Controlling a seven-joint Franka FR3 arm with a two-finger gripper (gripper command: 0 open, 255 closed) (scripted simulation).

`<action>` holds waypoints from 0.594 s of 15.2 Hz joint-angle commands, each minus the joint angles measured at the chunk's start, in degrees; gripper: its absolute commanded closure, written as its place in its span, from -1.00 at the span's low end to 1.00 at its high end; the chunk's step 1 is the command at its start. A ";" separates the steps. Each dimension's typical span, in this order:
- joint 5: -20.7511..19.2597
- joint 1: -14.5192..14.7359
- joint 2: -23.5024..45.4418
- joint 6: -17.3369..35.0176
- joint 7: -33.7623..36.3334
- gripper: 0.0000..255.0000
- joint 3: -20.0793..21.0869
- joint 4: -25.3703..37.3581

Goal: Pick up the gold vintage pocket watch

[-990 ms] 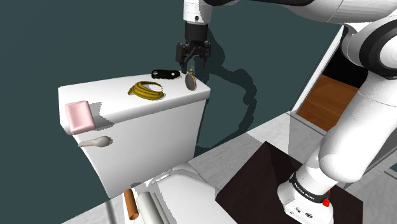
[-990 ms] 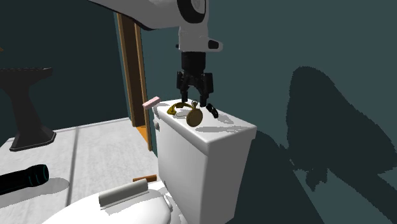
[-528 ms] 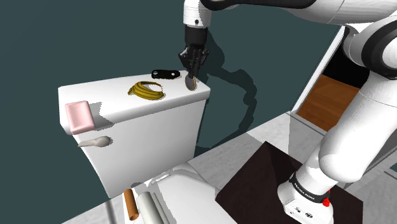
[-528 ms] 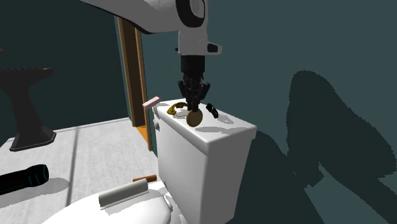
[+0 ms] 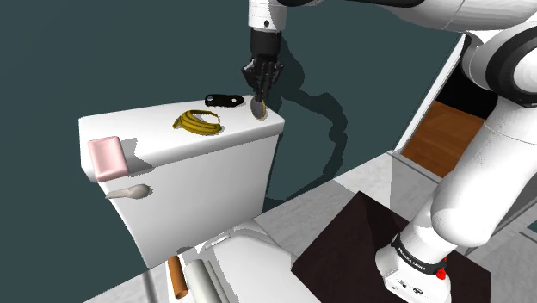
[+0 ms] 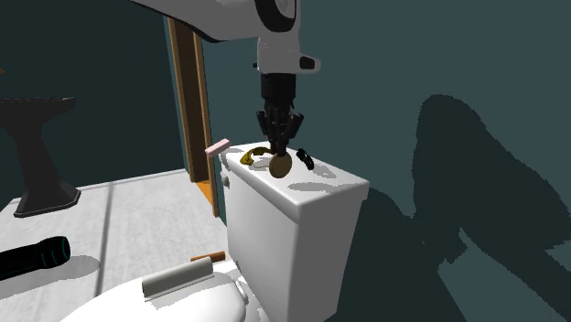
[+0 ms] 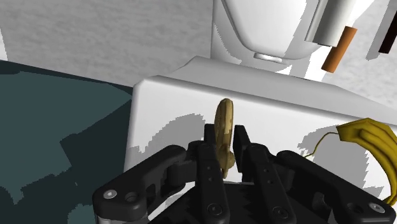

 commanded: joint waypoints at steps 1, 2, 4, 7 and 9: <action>-0.16 0.14 0.48 -1.67 0.16 1.00 0.09 2.12; -0.25 0.20 0.74 -2.53 0.21 1.00 0.13 3.22; -0.45 0.34 1.32 -4.29 0.32 1.00 0.20 5.51; -0.83 0.60 2.35 -7.01 0.52 1.00 0.33 9.20; -1.13 0.82 3.17 -8.89 0.67 1.00 0.43 11.86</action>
